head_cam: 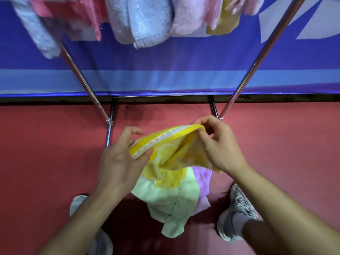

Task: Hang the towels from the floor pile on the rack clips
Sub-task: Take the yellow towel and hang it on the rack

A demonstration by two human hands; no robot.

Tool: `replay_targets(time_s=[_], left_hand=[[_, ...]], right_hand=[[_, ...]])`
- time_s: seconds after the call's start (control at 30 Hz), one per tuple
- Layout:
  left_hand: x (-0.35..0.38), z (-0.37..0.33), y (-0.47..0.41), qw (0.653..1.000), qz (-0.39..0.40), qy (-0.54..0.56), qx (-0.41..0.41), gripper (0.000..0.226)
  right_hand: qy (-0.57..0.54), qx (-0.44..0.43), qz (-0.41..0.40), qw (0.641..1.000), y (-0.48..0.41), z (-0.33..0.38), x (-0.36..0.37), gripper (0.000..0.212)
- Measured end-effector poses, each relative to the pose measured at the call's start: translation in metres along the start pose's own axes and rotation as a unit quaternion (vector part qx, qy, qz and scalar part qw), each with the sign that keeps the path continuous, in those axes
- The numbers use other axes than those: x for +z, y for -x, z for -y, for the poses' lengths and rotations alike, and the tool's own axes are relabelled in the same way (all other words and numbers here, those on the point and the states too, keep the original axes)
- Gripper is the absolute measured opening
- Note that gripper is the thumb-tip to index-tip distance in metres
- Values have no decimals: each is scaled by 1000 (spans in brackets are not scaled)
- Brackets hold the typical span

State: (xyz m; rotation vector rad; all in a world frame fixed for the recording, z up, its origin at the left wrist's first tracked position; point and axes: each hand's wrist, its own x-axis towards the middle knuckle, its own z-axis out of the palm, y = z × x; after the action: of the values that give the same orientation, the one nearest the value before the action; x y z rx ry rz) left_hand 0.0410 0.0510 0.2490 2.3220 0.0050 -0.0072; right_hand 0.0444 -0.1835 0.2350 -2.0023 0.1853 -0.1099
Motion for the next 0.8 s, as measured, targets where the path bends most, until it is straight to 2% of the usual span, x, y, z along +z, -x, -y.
replay_targets(time_s=[0.1, 0.2, 0.27, 0.3, 0.43, 0.5, 0.6, 0.73, 0.8], left_hand=[[-4, 14, -3, 999, 15, -16, 30, 19], [-9, 24, -7, 999, 36, 16, 19, 17], [-12, 25, -10, 999, 39, 21, 12, 7], [-13, 25, -12, 999, 36, 22, 9, 3], [-15, 23, -13, 999, 36, 10, 2, 26], [-14, 26, -13, 999, 45, -2, 7, 24], [-13, 27, -15, 1000, 16, 14, 5, 21], [-16, 27, -20, 993, -22, 115, -28, 27], [-16, 25, -23, 987, -37, 153, -43, 24]], right_hand=[[42, 39, -28, 998, -7, -8, -8, 16], [125, 65, -17, 990, -9, -18, -15, 38], [144, 76, -12, 987, -9, -20, -17, 44], [144, 77, -7, 987, -9, -21, -17, 43], [81, 53, 50, 994, -9, -19, -14, 39], [58, 39, 71, 995, -8, -15, -12, 38], [41, 24, 95, 994, -7, -5, -13, 36], [4, 56, 171, 984, -6, -3, -23, 31], [66, 83, 233, 967, -7, -9, -27, 25]])
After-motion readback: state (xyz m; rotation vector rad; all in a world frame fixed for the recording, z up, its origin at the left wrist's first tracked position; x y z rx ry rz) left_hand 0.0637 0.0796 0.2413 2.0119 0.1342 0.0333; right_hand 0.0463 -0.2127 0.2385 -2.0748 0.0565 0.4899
